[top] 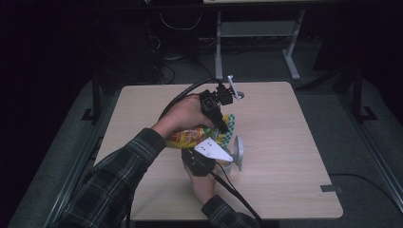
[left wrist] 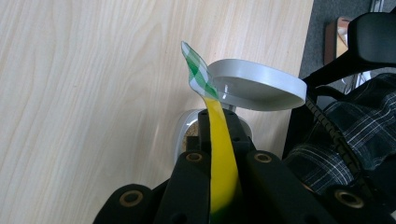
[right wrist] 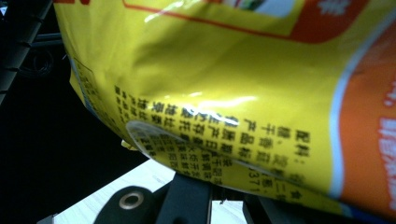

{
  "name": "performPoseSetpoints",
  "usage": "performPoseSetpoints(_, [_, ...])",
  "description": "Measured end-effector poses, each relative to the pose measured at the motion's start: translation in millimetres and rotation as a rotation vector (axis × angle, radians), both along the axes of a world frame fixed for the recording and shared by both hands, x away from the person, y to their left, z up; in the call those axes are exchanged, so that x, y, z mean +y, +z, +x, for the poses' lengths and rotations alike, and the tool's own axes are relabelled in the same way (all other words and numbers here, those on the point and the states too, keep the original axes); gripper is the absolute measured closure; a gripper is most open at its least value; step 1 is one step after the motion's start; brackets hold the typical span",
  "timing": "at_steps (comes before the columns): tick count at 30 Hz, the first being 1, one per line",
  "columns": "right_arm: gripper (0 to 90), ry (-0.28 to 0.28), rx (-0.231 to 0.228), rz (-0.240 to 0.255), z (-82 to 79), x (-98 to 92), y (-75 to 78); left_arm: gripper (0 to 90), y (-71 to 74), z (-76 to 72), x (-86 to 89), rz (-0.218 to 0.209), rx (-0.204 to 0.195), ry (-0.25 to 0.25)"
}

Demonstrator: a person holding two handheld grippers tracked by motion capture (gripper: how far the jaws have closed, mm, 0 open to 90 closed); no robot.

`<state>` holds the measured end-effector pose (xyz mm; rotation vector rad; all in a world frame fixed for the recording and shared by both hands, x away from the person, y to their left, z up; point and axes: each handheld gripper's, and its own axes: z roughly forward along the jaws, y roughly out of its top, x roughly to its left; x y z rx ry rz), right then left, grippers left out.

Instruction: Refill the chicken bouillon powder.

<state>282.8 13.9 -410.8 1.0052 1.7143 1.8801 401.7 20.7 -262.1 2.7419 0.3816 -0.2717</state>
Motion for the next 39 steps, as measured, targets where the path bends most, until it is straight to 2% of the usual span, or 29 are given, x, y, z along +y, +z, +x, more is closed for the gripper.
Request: performPoseSetpoints(39, [90.0, -0.001, 0.001, 0.008, -0.3, -0.8, 1.0, 89.8, 0.1, 0.1, -2.2, 0.008, 0.004, -0.002])
